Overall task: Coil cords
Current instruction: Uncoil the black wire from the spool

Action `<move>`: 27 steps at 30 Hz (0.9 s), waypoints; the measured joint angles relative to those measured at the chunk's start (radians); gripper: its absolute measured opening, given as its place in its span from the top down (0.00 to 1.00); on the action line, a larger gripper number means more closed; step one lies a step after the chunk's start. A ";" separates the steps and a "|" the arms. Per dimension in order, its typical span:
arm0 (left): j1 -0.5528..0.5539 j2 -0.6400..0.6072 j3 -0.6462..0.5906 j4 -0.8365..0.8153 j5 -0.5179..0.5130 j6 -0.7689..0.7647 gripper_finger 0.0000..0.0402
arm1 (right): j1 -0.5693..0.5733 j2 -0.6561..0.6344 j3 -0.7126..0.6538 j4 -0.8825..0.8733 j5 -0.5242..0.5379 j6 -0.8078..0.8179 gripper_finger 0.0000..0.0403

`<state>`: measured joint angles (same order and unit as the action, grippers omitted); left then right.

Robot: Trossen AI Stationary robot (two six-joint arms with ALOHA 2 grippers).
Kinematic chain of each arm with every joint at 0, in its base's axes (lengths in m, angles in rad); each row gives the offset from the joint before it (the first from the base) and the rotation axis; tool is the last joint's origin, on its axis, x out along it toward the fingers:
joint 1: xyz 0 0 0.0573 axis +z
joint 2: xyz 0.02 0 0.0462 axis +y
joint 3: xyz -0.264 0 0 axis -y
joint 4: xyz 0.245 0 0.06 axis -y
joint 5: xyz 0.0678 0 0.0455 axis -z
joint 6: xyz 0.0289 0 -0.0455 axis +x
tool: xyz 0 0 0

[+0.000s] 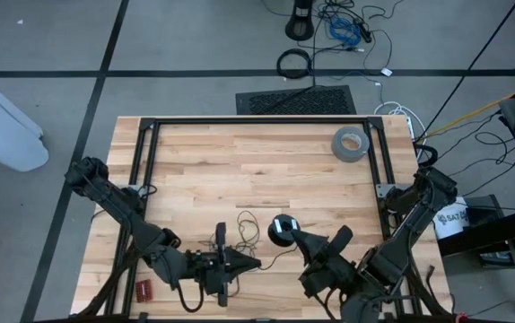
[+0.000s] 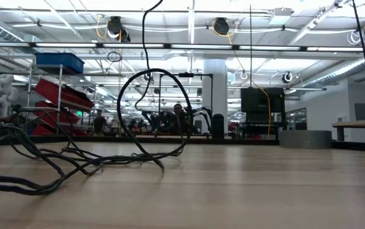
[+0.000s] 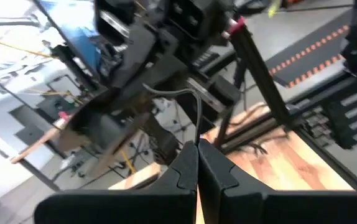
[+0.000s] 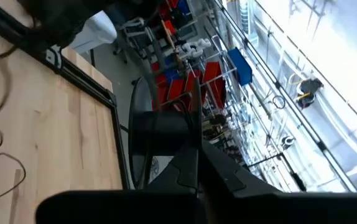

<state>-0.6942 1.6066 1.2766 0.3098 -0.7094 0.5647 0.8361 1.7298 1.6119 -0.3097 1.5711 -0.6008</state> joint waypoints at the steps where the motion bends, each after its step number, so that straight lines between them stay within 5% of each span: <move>1: 0.006 0.000 0.000 -0.018 0.005 -0.009 1.00 | -0.002 0.000 0.000 0.003 0.000 0.008 1.00; 21: 0.135 0.001 -0.032 -0.222 0.049 -0.203 1.00 | 0.036 -0.001 0.000 0.246 -0.006 -0.097 1.00; 27: 0.164 0.004 -0.039 -0.211 0.174 -0.246 1.00 | 0.029 -0.002 0.000 0.295 -0.006 -0.103 1.00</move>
<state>-0.5303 1.6104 1.2373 0.0984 -0.5354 0.3189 0.8647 1.7283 1.6119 -0.0147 1.5654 -0.7039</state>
